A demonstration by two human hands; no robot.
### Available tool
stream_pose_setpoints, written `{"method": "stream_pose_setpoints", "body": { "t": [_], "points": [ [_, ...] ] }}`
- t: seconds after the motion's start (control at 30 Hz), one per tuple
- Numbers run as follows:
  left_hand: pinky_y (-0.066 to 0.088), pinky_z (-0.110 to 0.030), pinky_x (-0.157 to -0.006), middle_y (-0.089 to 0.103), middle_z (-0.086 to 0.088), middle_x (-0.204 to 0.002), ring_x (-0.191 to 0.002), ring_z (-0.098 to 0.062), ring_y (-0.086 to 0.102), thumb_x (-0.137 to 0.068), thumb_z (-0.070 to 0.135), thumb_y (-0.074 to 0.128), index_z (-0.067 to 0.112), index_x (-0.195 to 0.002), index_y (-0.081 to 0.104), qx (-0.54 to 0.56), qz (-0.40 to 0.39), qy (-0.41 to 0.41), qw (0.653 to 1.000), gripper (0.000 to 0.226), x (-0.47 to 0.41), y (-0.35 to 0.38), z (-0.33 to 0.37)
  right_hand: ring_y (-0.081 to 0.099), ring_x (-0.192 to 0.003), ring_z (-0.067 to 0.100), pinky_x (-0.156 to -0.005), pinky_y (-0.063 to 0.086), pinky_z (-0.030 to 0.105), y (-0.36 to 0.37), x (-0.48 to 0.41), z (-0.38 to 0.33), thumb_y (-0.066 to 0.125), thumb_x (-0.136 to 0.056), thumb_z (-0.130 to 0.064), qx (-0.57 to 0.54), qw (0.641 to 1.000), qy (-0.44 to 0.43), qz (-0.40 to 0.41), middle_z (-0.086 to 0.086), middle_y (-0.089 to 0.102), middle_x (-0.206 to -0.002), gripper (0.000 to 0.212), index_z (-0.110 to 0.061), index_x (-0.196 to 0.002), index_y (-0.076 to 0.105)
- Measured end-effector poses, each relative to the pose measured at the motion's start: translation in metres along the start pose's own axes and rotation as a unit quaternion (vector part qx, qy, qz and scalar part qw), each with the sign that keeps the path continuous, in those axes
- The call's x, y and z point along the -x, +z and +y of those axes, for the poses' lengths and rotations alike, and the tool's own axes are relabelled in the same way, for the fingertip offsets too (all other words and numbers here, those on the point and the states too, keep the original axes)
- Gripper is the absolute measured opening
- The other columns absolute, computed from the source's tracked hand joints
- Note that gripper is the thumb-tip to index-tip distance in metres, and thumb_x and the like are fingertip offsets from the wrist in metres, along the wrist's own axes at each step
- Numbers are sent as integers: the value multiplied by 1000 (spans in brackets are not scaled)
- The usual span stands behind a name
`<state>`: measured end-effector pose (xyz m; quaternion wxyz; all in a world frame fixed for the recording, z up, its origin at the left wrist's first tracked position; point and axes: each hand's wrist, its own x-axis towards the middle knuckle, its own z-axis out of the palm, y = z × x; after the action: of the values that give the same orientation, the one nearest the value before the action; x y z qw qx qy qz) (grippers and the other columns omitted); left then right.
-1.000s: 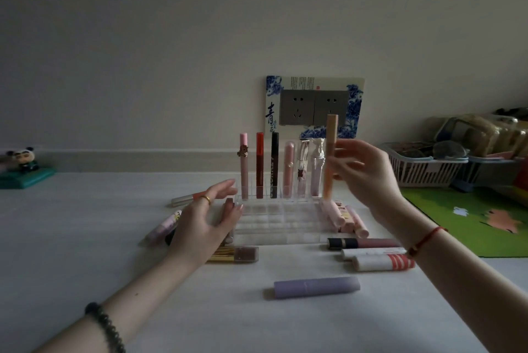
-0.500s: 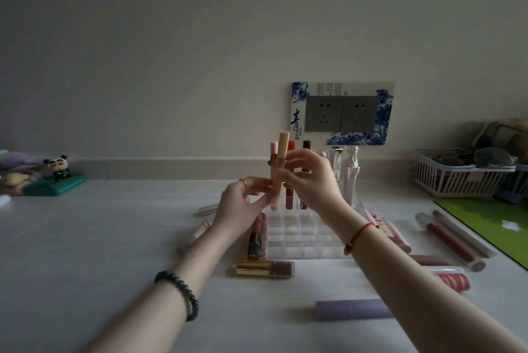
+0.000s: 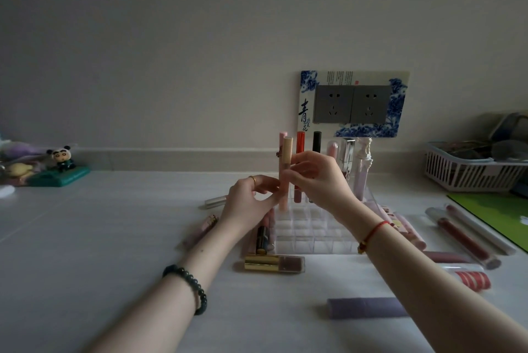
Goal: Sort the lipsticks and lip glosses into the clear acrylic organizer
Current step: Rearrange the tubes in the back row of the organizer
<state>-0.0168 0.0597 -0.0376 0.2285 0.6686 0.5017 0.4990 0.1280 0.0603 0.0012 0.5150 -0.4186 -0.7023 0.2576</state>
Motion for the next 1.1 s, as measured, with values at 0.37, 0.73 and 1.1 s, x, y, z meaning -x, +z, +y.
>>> {"method": "stream_pose_setpoints", "body": {
  "t": [0.37,0.73,1.1],
  "points": [
    [48,-33,-89,68,13,-87,-93,-10,61,-77,32,67,29,-84,66,2,7,24,1000,8,4,3,2,67,-71,12,-60,55,18,1,0,6,70,-73,-11,10,1000,9,-11,5,69,-80,19,-12,-91,63],
    [47,-38,-91,66,18,-82,-90,-8,60,-77,30,68,37,-79,61,-3,12,27,1000,10,5,2,5,65,-73,14,-66,55,23,0,2,8,69,-74,-12,31,998,21,-43,8,69,-87,24,-10,-97,62],
    [52,-22,-71,62,13,-88,-87,-8,61,-77,39,63,38,-86,56,62,61,36,996,11,5,-6,10,63,-73,7,-66,55,18,-21,4,-7,69,-72,-19,50,996,35,-60,0,66,-86,31,-10,-100,60]
  ]
}}
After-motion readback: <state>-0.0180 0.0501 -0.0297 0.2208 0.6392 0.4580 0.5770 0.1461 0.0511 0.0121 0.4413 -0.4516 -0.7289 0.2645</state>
